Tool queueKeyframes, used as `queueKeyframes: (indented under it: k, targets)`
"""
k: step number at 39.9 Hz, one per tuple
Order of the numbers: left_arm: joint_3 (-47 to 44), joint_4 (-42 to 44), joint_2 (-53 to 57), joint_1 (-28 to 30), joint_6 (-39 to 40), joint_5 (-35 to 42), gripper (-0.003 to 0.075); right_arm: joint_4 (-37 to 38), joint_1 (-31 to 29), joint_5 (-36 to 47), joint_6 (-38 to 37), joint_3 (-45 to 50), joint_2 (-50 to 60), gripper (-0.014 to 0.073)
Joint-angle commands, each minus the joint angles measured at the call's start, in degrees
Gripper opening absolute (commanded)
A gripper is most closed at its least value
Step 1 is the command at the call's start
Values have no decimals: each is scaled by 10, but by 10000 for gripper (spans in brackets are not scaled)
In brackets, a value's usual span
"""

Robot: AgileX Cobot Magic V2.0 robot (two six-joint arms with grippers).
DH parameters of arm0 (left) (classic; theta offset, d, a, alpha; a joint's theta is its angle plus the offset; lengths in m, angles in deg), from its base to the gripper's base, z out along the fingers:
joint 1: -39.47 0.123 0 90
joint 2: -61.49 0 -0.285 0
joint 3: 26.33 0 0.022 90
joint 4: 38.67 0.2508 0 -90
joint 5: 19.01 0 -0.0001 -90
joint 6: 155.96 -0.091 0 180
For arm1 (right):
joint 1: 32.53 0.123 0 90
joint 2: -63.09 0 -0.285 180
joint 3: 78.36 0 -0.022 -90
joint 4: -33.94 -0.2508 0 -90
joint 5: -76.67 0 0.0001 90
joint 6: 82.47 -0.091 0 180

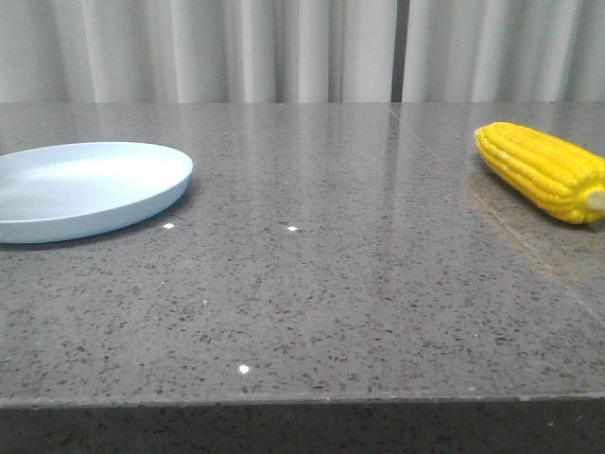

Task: Place corn on plate with both arms
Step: 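Grip the plate rim with the left gripper and slide it toward center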

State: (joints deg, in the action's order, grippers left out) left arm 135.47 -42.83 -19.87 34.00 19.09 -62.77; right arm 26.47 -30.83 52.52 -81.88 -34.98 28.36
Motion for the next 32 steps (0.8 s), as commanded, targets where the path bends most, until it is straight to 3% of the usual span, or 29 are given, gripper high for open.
queueKeyframes:
  k: [1,11,14,19,28,32]
  targets:
    - [48,-11,-46,-4,6,0,492,0,-3,41,0,-20,-5,624]
    - [62,-16,-124,-4,6,-3,489,0,-3,41,0,-20,-5,624]
    - [62,-16,-133,-4,6,-4,455,0,-3,41,0,-20,-5,624]
    - [62,-18,-138,-4,6,-4,337,0,-3,41,0,-20,-5,624]
    - [62,-18,-138,-4,3,9,-1,0,-3,41,0,-20,-5,624]
    - [62,-19,-138,-4,3,17,-20,0,-3,41,0,-20,-5,624]
